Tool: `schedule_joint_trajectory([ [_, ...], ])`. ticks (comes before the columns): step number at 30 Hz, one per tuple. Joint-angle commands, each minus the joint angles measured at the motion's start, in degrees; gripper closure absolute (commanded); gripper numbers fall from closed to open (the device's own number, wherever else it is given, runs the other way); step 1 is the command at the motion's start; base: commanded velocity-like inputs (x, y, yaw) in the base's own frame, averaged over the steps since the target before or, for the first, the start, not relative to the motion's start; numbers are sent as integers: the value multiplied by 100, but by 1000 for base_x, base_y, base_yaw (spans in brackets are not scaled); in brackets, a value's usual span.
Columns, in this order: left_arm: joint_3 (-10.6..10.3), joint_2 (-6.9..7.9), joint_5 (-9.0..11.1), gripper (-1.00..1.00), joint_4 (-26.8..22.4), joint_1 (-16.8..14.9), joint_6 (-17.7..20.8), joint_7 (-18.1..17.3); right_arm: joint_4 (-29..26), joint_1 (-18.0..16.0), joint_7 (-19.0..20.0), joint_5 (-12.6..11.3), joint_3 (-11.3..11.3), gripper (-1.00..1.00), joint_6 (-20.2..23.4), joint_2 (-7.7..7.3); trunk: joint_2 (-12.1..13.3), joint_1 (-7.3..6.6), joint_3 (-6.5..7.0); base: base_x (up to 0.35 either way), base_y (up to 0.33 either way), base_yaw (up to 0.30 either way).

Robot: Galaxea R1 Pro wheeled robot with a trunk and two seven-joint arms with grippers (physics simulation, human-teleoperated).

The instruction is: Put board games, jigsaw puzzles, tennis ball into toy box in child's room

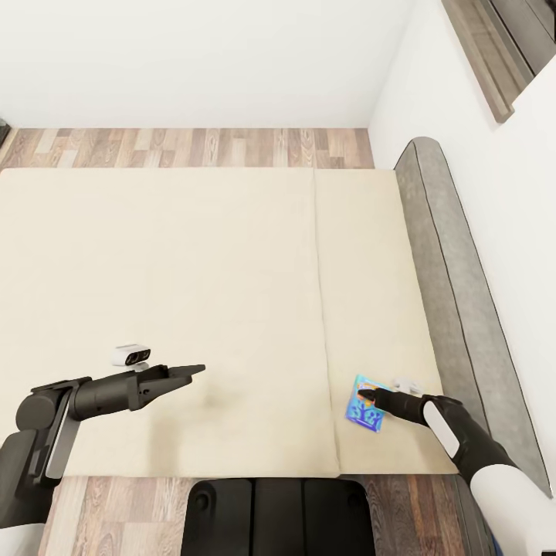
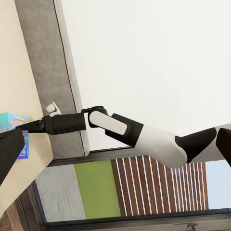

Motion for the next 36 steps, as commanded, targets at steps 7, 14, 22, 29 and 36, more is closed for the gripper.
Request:
schedule_joint_trajectory([
  [7,-1,-4,-4,-100,-2,-2,61,-22,-5,-2,174,-22,24,-100,23,10,-9,3,-6,0,0,0],
  [14,-1,-5,-4,-100,-2,-2,61,-22,-5,-2,206,-19,26,-100,25,16,-9,3,-6,0,0,0],
  [22,-1,-6,-4,-100,1,-2,61,-22,-5,-2,196,-15,34,-100,25,19,-9,3,-6,0,0,0],
  [29,-1,-12,-4,-100,7,-2,61,-22,-5,-2,214,-20,27,-100,17,17,-9,3,-6,0,0,0],
  [36,-1,-15,-4,-100,7,-2,61,-22,-5,-2,215,-13,33,-100,18,17,-9,3,-6,0,0,0],
])
